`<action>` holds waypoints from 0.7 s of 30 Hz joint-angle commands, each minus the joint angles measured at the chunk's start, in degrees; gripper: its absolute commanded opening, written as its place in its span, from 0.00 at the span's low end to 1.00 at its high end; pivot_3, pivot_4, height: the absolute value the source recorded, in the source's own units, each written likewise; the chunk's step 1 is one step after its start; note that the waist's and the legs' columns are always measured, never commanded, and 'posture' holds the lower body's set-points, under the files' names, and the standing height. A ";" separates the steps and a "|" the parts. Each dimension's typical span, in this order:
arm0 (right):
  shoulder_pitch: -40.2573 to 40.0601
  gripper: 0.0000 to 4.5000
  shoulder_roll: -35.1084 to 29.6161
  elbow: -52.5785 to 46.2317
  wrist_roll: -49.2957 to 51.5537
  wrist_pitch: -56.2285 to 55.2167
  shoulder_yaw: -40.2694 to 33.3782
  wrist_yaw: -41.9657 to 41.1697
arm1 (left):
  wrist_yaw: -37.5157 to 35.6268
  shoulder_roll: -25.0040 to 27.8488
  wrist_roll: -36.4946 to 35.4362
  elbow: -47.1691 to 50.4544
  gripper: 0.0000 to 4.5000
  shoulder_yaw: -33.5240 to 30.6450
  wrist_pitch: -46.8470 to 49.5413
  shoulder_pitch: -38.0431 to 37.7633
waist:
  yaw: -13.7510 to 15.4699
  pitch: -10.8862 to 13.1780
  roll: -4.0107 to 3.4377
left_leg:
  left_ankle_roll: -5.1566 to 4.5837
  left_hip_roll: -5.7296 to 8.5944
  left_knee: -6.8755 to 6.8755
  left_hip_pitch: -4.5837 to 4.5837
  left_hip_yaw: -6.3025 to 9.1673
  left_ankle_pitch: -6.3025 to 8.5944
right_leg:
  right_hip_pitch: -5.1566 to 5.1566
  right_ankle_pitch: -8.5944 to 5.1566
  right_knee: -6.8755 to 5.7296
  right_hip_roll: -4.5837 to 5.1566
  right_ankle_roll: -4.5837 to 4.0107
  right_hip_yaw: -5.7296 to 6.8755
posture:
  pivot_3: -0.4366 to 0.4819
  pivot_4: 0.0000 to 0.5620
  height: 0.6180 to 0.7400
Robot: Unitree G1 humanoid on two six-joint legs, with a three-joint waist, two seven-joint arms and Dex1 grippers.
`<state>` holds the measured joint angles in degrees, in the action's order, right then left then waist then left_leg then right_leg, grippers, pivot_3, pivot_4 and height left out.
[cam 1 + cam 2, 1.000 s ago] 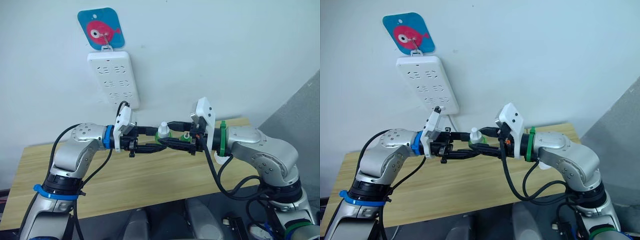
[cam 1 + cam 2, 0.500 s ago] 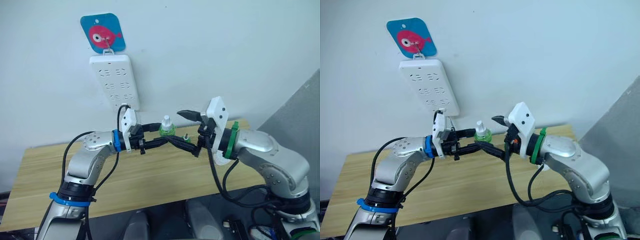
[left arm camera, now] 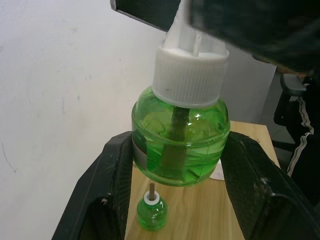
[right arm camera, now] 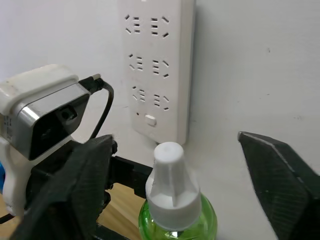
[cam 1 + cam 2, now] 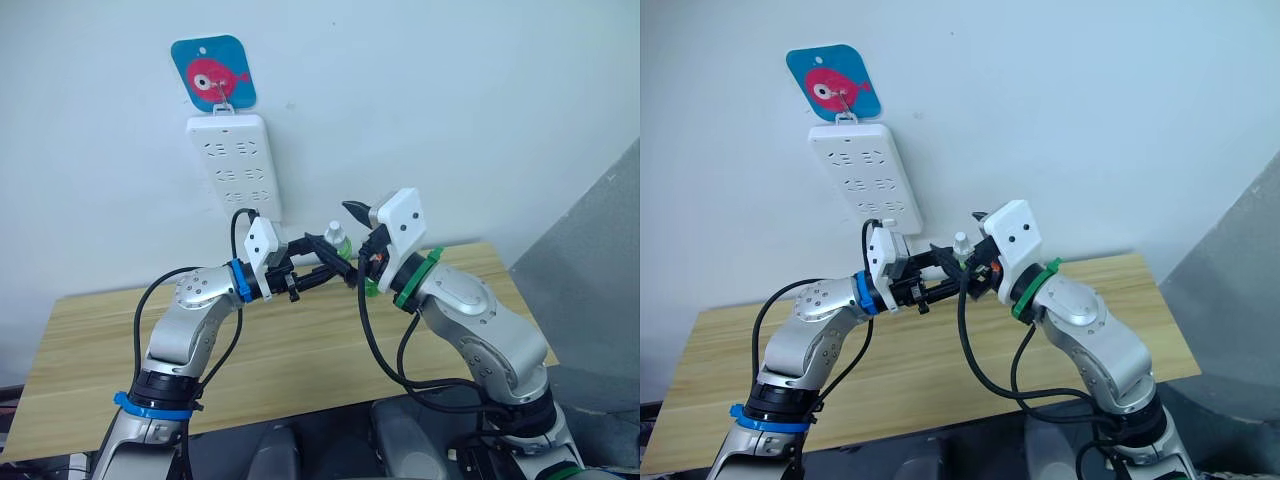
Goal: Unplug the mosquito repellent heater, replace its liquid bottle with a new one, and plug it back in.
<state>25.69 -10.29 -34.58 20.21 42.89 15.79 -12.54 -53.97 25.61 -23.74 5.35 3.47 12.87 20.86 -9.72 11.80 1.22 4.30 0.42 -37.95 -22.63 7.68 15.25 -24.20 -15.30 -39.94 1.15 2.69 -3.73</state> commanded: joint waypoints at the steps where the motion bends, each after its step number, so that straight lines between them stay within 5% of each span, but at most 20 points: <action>1: -0.21 0.56 0.40 -1.28 -0.34 -1.44 -0.32 -0.62 | 0.37 0.05 -0.12 1.97 0.50 -0.94 -1.24 0.48 | 0.01 -0.02 0.00 | 0.00 0.00 0.00 0.00 0.00 0.00 | 0.00 0.00 0.00 0.00 0.00 0.00 | 0.26 0.27 1.00; 8: -0.39 0.07 -1.73 -1.66 0.61 -1.59 -0.21 -5.22 | -0.70 0.65 -0.21 1.39 0.50 -0.81 -1.76 0.86 | 0.01 -0.12 0.01 | 0.00 0.01 0.00 0.00 0.02 0.00 | 0.01 0.00 0.00 -0.01 0.00 0.02 | 0.26 0.26 1.00; 21: 10.63 0.07 -15.12 11.60 11.34 -3.87 -4.26 -35.65 | -13.05 5.80 -1.88 -1.91 0.50 -0.23 -0.78 5.84 | 0.00 -0.12 0.00 | -0.03 0.01 0.01 0.08 0.00 0.01 | 0.12 0.00 0.07 -0.04 0.00 0.05 | 0.27 0.27 1.00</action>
<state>35.69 -24.53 -23.20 29.11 39.24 11.77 -43.53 -65.74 30.67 -24.26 2.02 4.44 13.26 24.91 -9.72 11.68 1.22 4.28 0.43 -37.94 -22.55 7.68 15.27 -24.08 -15.31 -39.86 1.10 2.69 -3.69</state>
